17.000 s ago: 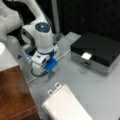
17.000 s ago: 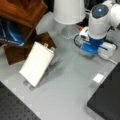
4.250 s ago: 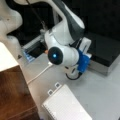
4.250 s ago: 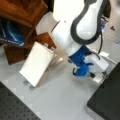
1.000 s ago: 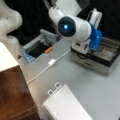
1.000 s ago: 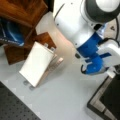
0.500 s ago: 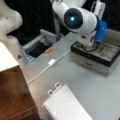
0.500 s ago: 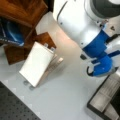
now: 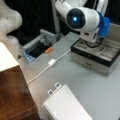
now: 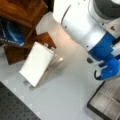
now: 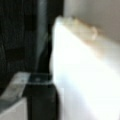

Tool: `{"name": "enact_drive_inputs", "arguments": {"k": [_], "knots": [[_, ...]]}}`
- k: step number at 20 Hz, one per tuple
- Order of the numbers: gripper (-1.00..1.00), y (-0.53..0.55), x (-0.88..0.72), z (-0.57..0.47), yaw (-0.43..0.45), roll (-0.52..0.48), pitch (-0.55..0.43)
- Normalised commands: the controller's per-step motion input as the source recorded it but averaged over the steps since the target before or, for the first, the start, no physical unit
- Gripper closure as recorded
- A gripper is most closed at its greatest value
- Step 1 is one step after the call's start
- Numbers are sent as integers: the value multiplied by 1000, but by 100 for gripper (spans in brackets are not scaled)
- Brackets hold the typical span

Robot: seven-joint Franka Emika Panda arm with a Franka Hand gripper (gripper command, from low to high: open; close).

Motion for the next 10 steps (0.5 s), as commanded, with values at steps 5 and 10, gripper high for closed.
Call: {"name": "enact_drive_inputs", "arguments": {"k": [5,10], "knots": [[100,102,402,-125,120,210,6],[100,103,354,-167,104,181,13]]}}
